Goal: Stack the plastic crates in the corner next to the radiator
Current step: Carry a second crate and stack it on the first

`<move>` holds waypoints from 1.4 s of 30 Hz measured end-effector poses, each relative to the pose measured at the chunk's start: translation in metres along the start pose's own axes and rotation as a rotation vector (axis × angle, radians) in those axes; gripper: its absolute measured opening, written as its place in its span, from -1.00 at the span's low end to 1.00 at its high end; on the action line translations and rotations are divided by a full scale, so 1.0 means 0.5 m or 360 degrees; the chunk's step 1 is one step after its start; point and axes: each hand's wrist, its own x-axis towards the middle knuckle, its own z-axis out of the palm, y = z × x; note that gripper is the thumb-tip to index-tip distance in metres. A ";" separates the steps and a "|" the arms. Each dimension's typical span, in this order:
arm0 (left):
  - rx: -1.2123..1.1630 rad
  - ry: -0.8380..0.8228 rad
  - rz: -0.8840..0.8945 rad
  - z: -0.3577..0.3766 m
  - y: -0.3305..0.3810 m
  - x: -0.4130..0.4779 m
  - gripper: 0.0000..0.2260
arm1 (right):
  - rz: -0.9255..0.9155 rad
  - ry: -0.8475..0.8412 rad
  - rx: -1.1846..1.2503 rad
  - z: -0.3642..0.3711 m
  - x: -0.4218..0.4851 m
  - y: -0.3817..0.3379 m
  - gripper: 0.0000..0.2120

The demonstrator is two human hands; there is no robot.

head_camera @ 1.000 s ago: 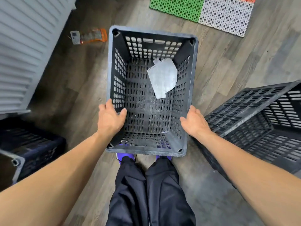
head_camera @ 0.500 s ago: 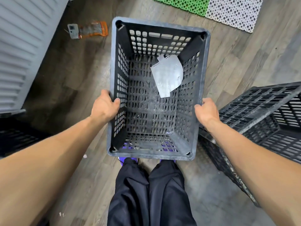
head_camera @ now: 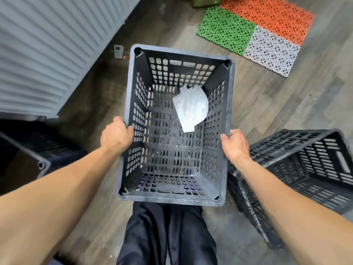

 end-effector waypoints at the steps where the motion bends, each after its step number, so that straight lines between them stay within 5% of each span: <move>1: -0.0011 0.0030 -0.0027 -0.019 -0.003 -0.023 -0.67 | -0.0018 -0.0008 0.0012 -0.015 -0.016 -0.012 -0.74; 14: -0.0384 0.0124 -0.0391 -0.179 -0.194 -0.349 -0.72 | -0.0445 -0.0161 -0.0176 -0.156 -0.261 -0.157 -0.70; 23: -0.0537 0.0221 -0.0655 -0.276 -0.399 -0.498 -0.75 | -0.0804 -0.0304 -0.0441 -0.163 -0.467 -0.341 -0.85; 42: -0.1065 0.0438 -0.1174 -0.366 -0.903 -0.749 -0.74 | -0.1447 -0.0498 -0.0854 0.075 -0.939 -0.680 -0.77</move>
